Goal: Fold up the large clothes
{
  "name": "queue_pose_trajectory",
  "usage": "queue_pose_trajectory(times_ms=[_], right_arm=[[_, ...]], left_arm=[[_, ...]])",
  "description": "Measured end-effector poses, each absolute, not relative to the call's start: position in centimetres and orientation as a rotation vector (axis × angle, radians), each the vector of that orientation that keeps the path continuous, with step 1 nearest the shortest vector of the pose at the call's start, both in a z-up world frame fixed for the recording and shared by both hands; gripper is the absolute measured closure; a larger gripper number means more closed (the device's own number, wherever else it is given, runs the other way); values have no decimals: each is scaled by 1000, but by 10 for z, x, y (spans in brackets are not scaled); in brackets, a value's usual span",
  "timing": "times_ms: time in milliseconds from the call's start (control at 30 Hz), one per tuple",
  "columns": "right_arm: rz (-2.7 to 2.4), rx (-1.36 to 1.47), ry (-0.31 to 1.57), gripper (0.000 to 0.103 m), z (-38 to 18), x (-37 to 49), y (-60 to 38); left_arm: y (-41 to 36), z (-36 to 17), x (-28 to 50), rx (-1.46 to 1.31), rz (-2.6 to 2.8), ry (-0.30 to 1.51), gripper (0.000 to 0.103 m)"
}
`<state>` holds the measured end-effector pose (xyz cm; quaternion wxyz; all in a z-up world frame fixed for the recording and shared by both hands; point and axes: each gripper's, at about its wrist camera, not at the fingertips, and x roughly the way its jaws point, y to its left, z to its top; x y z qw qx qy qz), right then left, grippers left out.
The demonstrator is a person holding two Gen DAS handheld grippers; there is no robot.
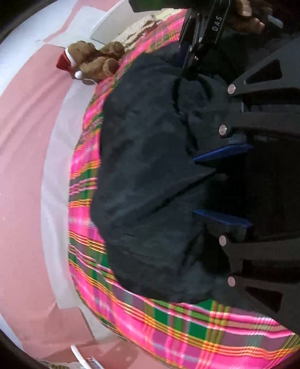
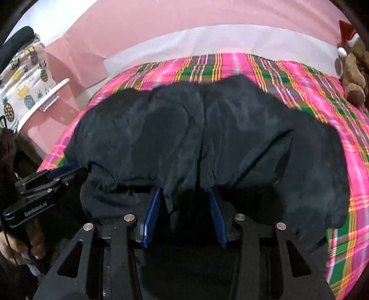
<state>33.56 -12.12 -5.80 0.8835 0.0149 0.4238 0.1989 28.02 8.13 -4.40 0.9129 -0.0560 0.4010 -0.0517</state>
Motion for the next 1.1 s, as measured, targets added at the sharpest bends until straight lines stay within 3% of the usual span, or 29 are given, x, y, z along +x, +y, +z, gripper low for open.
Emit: queue_pose_trajectory(times_ms=[833,1100], right_arm=[[391,2,869,60,-72,337,-112],[401,22,820,60,-43,329,-121]], left_arm=[[68,-50,273,-10,-55,775,58],[77,-27,267,-1,-31,751,58]])
